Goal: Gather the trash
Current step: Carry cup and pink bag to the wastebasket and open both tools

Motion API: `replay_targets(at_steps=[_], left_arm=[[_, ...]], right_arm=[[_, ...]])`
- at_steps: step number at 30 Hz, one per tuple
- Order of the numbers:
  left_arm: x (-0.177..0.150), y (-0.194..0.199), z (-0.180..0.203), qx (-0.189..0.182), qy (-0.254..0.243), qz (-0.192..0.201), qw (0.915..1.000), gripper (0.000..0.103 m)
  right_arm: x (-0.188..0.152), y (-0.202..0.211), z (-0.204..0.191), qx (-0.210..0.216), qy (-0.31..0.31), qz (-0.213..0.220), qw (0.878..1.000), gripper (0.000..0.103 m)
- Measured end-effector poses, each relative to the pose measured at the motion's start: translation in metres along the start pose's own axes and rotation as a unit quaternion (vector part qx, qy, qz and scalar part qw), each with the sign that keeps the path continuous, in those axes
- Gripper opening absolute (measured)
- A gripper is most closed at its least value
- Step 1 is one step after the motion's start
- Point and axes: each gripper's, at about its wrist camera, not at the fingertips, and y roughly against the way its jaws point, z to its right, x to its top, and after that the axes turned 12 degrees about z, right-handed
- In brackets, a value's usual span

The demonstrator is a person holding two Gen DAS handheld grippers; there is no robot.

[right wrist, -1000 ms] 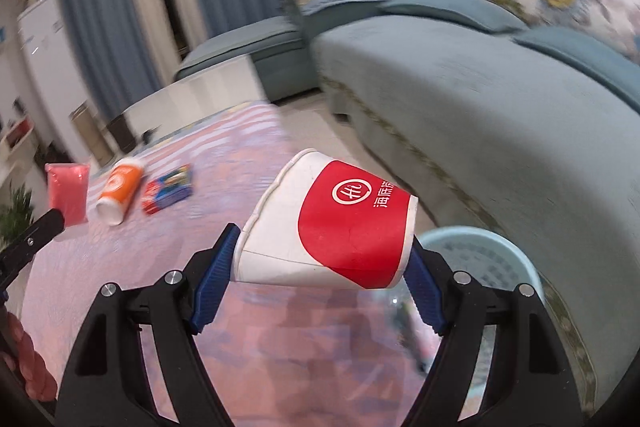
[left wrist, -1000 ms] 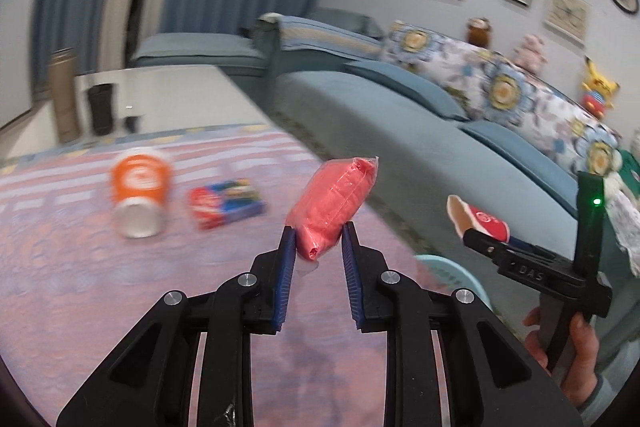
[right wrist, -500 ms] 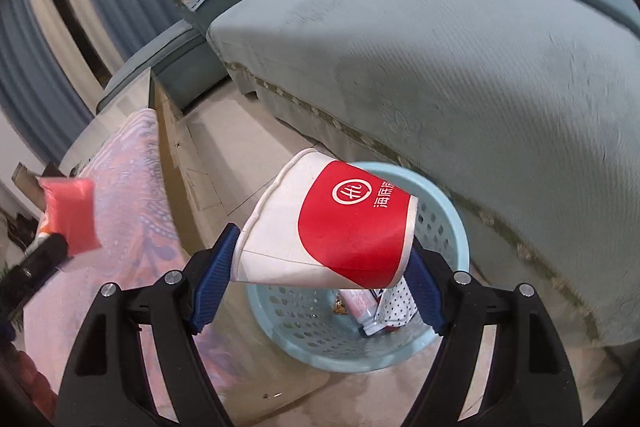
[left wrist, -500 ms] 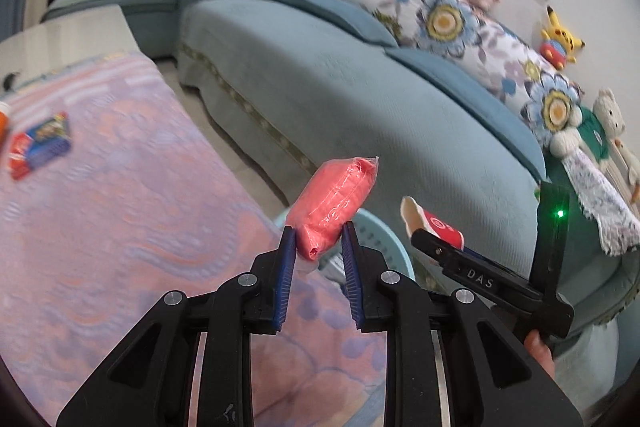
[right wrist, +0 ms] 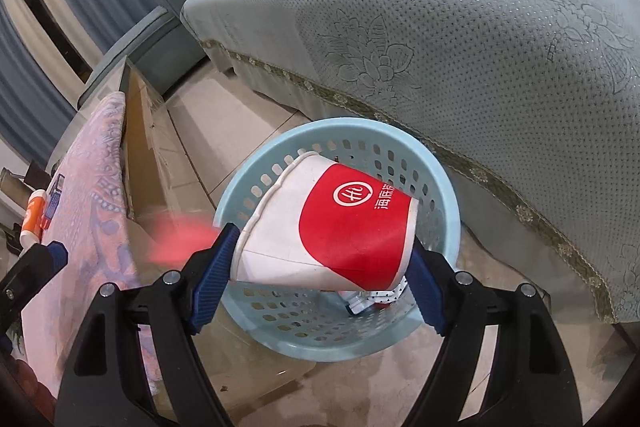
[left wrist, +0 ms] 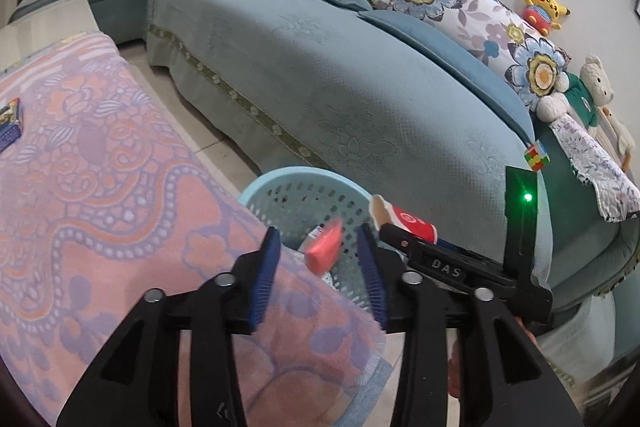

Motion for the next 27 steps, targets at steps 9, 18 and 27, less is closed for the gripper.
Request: replay_targets(at_steps=[9,18,27], left_arm=[[0.000,0.009,-0.010,0.001,0.009,0.005,0.9999,0.040],[0.012,0.033,-0.017,0.011,0.017,0.039,0.9990,0.046],[0.060,0.119,-0.057,0.090,0.025,0.144,0.9851,0.075]], right_arm=[[-0.003,0.005,0.006,-0.004,0.002,0.002,1.000,0.080],[0.011,0.032,-0.019,0.039,0.020,0.042,0.998,0.080],[0.031,0.078,-0.130,0.146,0.108,0.112,0.977,0.080]])
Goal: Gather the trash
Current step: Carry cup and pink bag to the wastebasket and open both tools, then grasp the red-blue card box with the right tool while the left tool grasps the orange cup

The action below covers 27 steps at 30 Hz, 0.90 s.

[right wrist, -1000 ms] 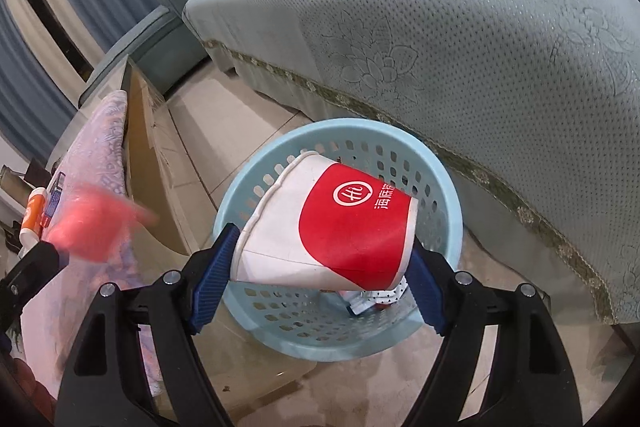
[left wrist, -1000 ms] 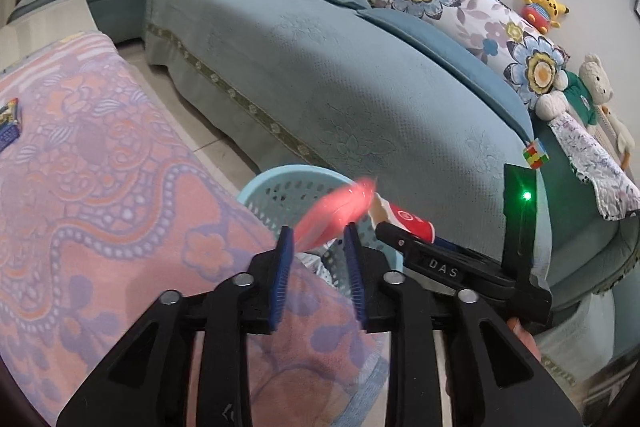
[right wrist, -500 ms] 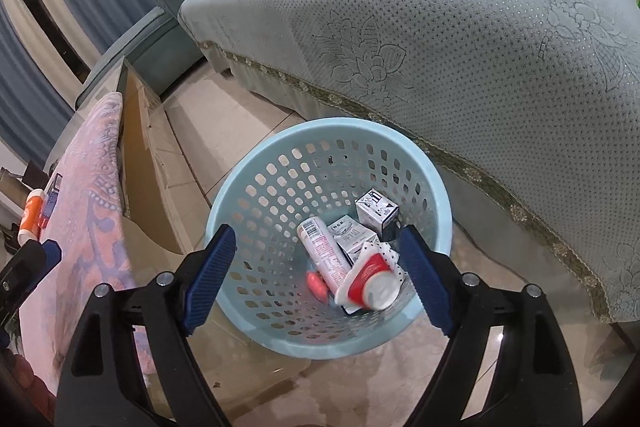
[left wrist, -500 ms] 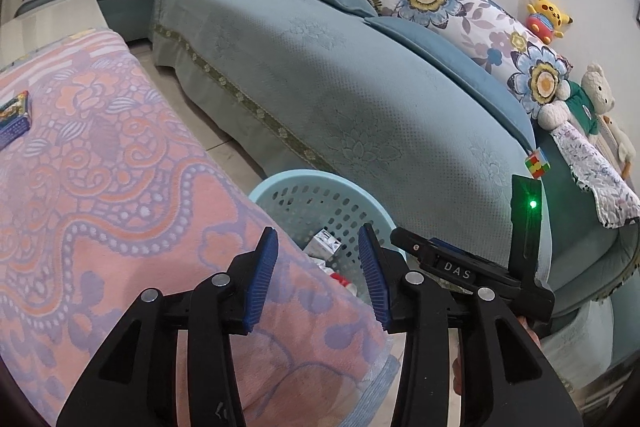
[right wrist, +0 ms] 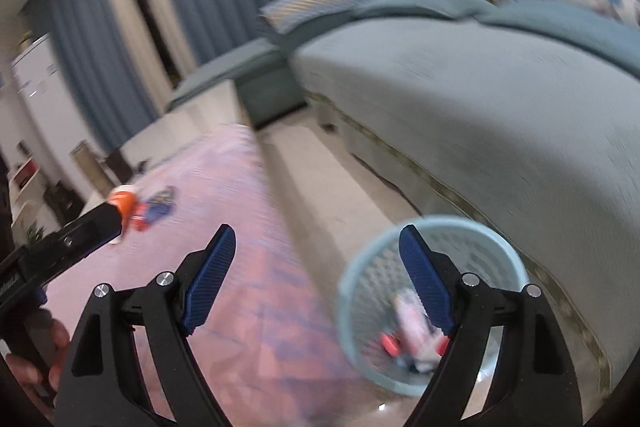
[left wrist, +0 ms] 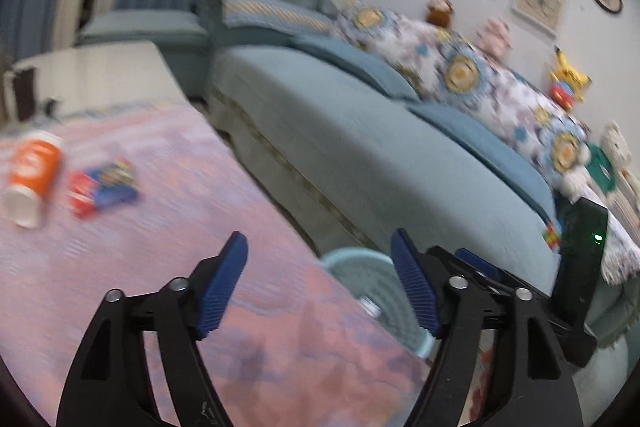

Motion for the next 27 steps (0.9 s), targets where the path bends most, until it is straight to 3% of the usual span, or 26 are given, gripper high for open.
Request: replay_targets(at_steps=[4,9,14,19,22,24,27], left_arm=[[0.026,0.026,-0.048,0.077,-0.011,0.037,0.9963,0.077],[0.046,0.041,-0.131,0.172,0.011,0.051,0.9836,0.079],[0.053,0.018,-0.207,0.237,0.035,-0.004,0.9709,0.084],[0.048,-0.015,-0.246,0.250,0.056,-0.056,0.9649,0.082],[0.042,-0.034,-0.264,0.235,0.082,-0.082,0.9649,0.075],[0.039,-0.046,-0.270,0.248,0.082,-0.100,0.9601,0.061],[0.031,-0.046,-0.274,0.236,0.094,-0.088,0.9631,0.057]], right_arm=[[0.015,-0.021,-0.065,0.045,0.050,0.001,0.998,0.080],[0.014,-0.058,-0.139,0.081,0.109,-0.014,0.991,0.078],[-0.006,-0.110,-0.188,0.108,0.146,-0.061,0.982,0.049],[-0.030,-0.150,-0.210,0.124,0.148,-0.110,0.975,0.044],[-0.038,-0.165,-0.217,0.144,0.134,-0.139,0.971,0.044],[-0.041,-0.173,-0.220,0.148,0.131,-0.149,0.969,0.044],[-0.045,-0.186,-0.226,0.155,0.118,-0.172,0.966,0.044]])
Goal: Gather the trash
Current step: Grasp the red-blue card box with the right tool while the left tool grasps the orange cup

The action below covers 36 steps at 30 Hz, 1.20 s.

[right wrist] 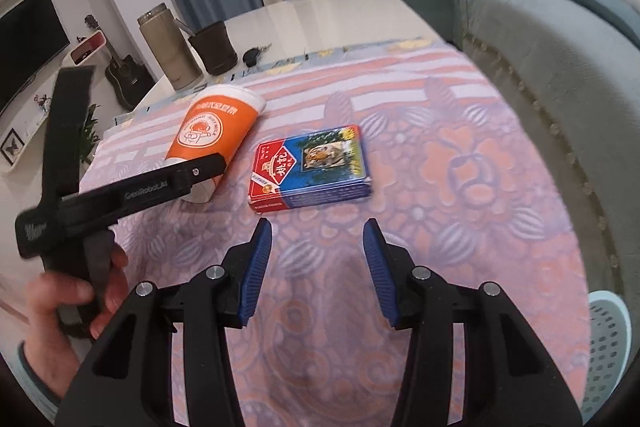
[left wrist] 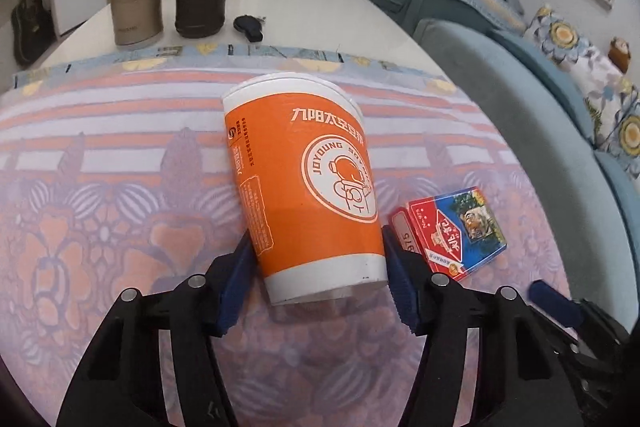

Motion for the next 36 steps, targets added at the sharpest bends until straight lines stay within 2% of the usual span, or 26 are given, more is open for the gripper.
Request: replay_targets(at_steps=[2,7,8,10,15,18,20,21,25,27,29,32,36], left_arm=[[-0.005,0.006,-0.003,0.001,-0.001,0.007,1.0000,0.057],[-0.024,0.040,-0.034,0.013,0.042,0.018,0.9989,0.057],[-0.028,0.047,-0.043,0.014,0.053,0.024,0.9982,0.057],[-0.034,0.055,-0.053,0.009,0.072,0.042,0.9965,0.057],[-0.032,0.061,-0.054,-0.001,0.078,0.067,0.9947,0.058],[-0.032,0.062,-0.052,-0.003,0.078,0.072,0.9944,0.058],[-0.033,0.064,-0.052,-0.001,0.081,0.072,0.9941,0.058],[-0.034,0.066,-0.054,-0.001,0.083,0.074,0.9938,0.058],[-0.038,0.070,-0.059,-0.005,0.092,0.075,0.9930,0.058],[-0.039,0.070,-0.059,-0.005,0.090,0.076,0.9930,0.058],[-0.039,0.069,-0.057,-0.006,0.084,0.077,0.9935,0.058],[-0.039,0.070,-0.054,-0.004,0.075,0.078,0.9941,0.058],[-0.039,0.073,-0.051,-0.010,0.070,0.084,0.9940,0.057]], right_arm=[[0.001,-0.008,0.001,0.011,-0.012,-0.011,1.000,0.044],[0.004,-0.035,0.009,0.041,-0.057,-0.048,0.996,0.045],[0.007,-0.038,0.010,0.046,-0.062,-0.044,0.996,0.053],[0.015,-0.044,0.011,0.049,-0.064,-0.045,0.996,0.060],[0.038,-0.069,0.013,0.021,-0.079,-0.053,0.995,0.066],[0.050,-0.086,0.010,0.011,-0.097,-0.053,0.994,0.075],[0.055,-0.098,-0.003,-0.009,-0.091,-0.046,0.995,0.092],[0.056,-0.102,-0.010,-0.021,-0.082,-0.044,0.995,0.094],[0.049,-0.121,-0.046,-0.120,0.001,-0.036,0.992,0.093],[0.047,-0.118,-0.050,-0.136,0.015,-0.033,0.990,0.078],[0.044,-0.109,-0.047,-0.118,0.012,-0.027,0.993,0.068],[0.033,-0.088,-0.045,-0.085,0.027,-0.024,0.996,0.058],[0.008,-0.054,-0.055,-0.042,0.061,-0.032,0.997,0.057]])
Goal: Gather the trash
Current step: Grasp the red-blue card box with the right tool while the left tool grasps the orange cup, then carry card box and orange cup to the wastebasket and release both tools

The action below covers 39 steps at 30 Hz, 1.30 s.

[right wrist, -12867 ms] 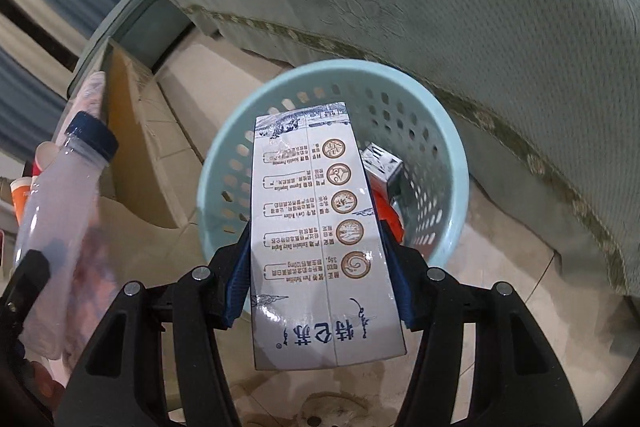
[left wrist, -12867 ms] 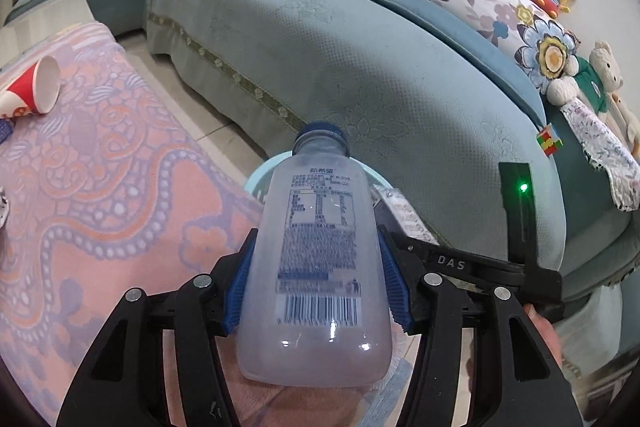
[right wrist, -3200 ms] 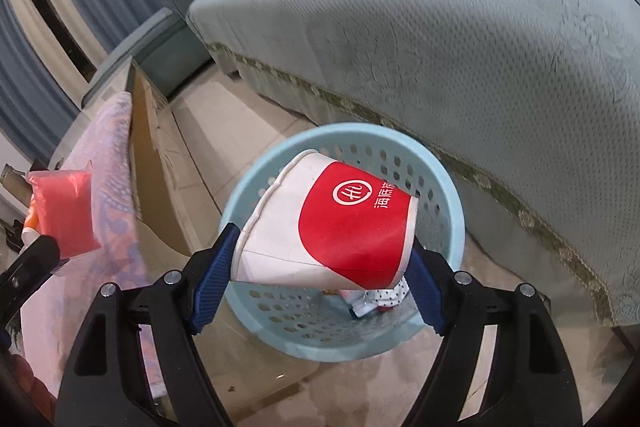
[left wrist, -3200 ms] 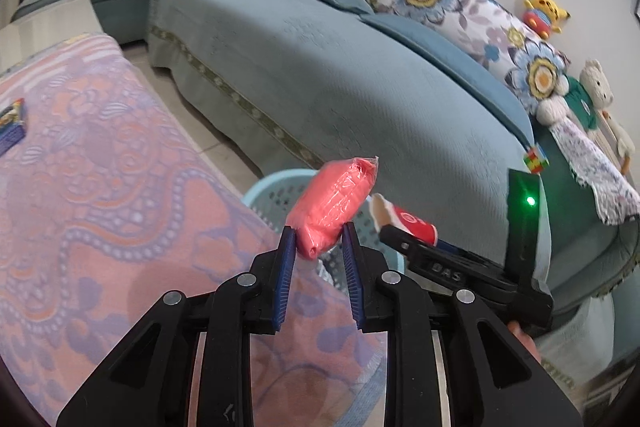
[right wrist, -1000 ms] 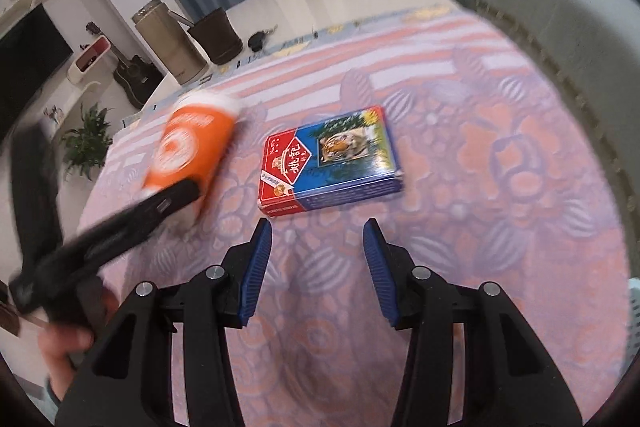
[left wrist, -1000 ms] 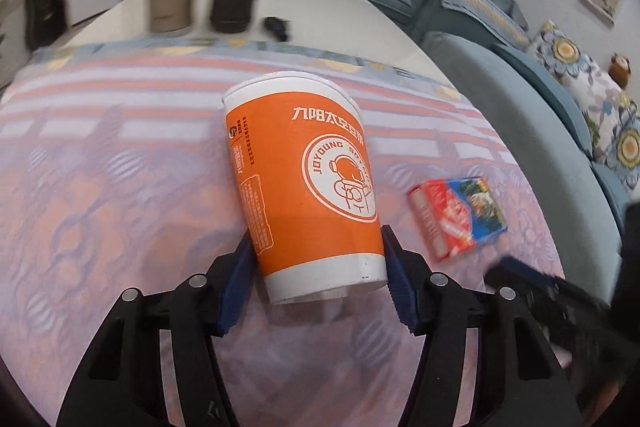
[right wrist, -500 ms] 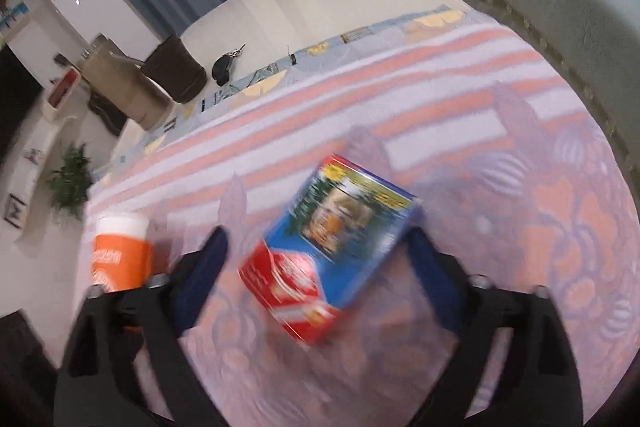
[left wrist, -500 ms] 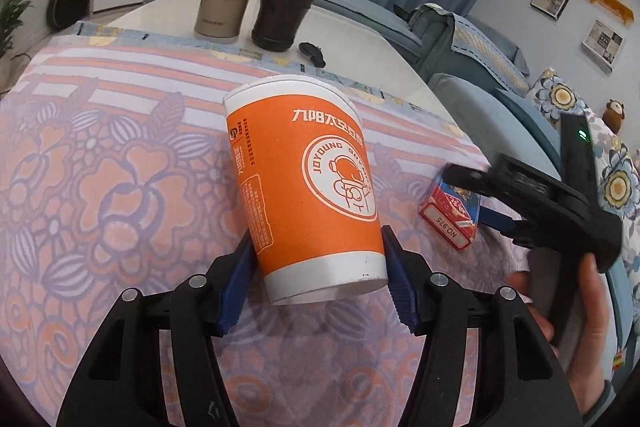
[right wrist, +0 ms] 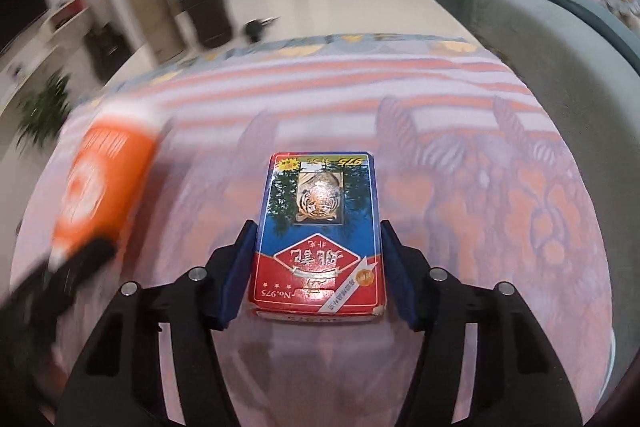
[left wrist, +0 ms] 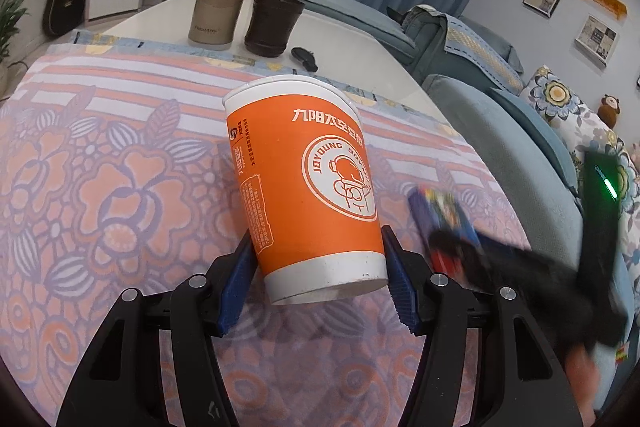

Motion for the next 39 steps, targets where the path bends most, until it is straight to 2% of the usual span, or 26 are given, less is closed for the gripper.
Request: replay_targets(at_steps=[3,8,14,17,20,24,29,31,34,39], left_arm=[[-0.006,0.009,0.001,-0.005,0.008,-0.013,0.9999,0.057],[-0.035,0.054,0.011,-0.019,-0.008,-0.028,0.9994,0.057],[-0.064,0.111,0.023,-0.020,-0.026,-0.033,0.9989,0.057],[-0.078,0.126,0.025,-0.017,-0.025,-0.041,0.9987,0.057],[-0.089,0.136,0.024,-0.020,-0.012,-0.049,0.9985,0.057],[-0.101,0.146,0.035,-0.025,-0.021,-0.051,0.9982,0.057],[-0.108,0.152,0.042,-0.024,-0.026,-0.051,0.9981,0.057],[-0.106,0.154,0.042,-0.024,-0.023,-0.046,0.9984,0.057],[-0.106,0.154,0.045,-0.023,-0.022,-0.045,0.9985,0.057],[-0.105,0.152,0.044,-0.026,-0.020,-0.047,0.9984,0.058]], right_arm=[[-0.026,0.033,-0.004,0.040,0.018,-0.005,0.999,0.056],[-0.062,0.083,-0.005,0.059,0.040,-0.003,0.997,0.056],[-0.098,0.141,-0.010,0.042,0.075,0.014,0.996,0.056],[-0.116,0.158,-0.006,0.032,0.075,0.016,0.997,0.057],[-0.133,0.165,0.002,0.015,0.077,0.015,0.997,0.057],[-0.150,0.163,0.010,0.012,0.062,0.007,0.998,0.057],[-0.150,0.159,0.012,0.012,0.040,-0.007,0.999,0.058],[-0.151,0.157,0.008,0.002,0.050,-0.004,0.999,0.059],[-0.150,0.153,-0.001,-0.010,0.068,-0.007,0.998,0.066],[-0.146,0.147,-0.001,-0.014,0.060,-0.007,0.998,0.067]])
